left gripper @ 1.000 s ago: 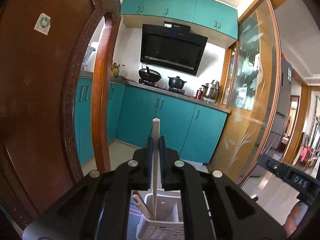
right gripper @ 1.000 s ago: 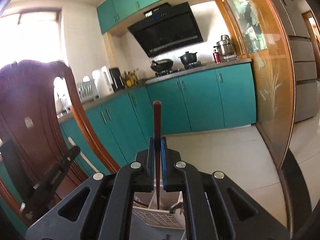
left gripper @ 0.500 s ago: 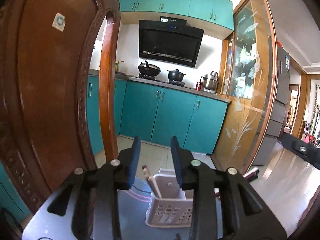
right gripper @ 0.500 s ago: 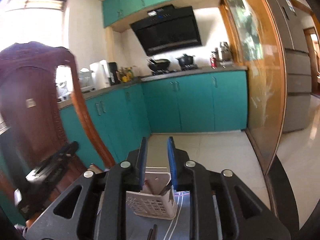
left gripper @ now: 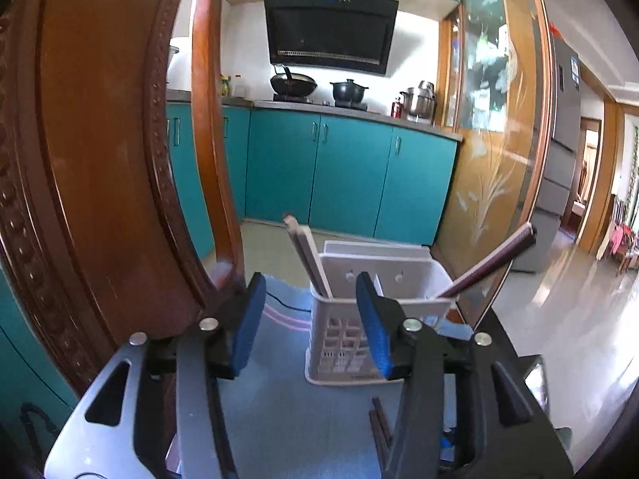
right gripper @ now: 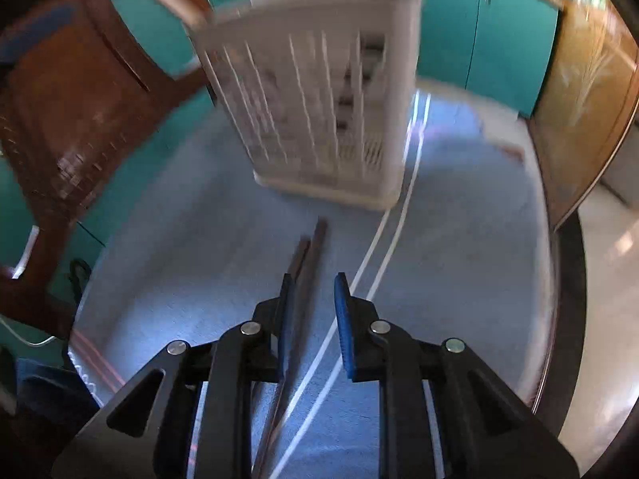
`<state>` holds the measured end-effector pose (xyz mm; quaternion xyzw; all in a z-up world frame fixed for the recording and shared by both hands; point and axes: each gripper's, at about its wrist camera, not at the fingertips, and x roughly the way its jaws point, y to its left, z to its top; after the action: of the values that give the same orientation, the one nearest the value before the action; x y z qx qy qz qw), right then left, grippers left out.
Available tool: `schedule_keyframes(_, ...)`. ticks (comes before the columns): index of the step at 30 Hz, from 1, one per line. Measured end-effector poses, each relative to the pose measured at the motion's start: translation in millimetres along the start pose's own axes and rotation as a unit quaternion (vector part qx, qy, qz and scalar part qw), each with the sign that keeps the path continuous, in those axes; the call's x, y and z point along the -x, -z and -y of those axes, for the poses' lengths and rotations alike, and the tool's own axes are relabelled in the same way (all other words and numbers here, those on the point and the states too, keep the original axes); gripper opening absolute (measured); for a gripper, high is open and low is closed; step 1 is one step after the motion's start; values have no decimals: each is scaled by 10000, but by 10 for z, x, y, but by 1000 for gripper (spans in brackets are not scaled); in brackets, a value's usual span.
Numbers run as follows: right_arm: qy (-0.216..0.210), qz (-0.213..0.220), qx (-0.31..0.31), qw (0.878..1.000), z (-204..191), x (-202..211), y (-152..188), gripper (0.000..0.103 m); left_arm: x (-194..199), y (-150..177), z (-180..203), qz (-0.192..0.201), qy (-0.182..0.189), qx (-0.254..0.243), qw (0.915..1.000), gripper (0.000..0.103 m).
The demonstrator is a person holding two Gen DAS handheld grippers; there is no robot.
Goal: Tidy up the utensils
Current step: 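Lower both grippers back to the last two chopsticks on the cloth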
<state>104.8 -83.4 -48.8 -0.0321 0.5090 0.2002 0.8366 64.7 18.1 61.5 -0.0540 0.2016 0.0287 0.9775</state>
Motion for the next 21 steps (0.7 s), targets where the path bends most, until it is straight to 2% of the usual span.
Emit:
schedule_keyframes(2,200,-150,-1,9997,-16,-107,-5,21,7,25,21,-21,24,-72,10000,52)
schedule_keyframes(7,108,-206,-182,9996,8,-188,-37,22,-3,74,65,-82,6,-286,9996,56)
schedule_keyframes(10,157,-199,-214,9994,61,-195,-35,11,-25,79,52,-143,12,-303,9994,57)
schedule_keyframes(18,-220,-84,-687,9974,374,-43,45,6,-91,110,32,-325,46,-247,9992,59)
schedule_keyframes(20,-81,-91,-678,9976,430,14,56,6,-133,126,32,-437,47,-238,9987,60)
schedule_keyframes(21,141,-123,-663,9976,476,33,63,6,-153,135,35,-496,55,-231,9985,61)
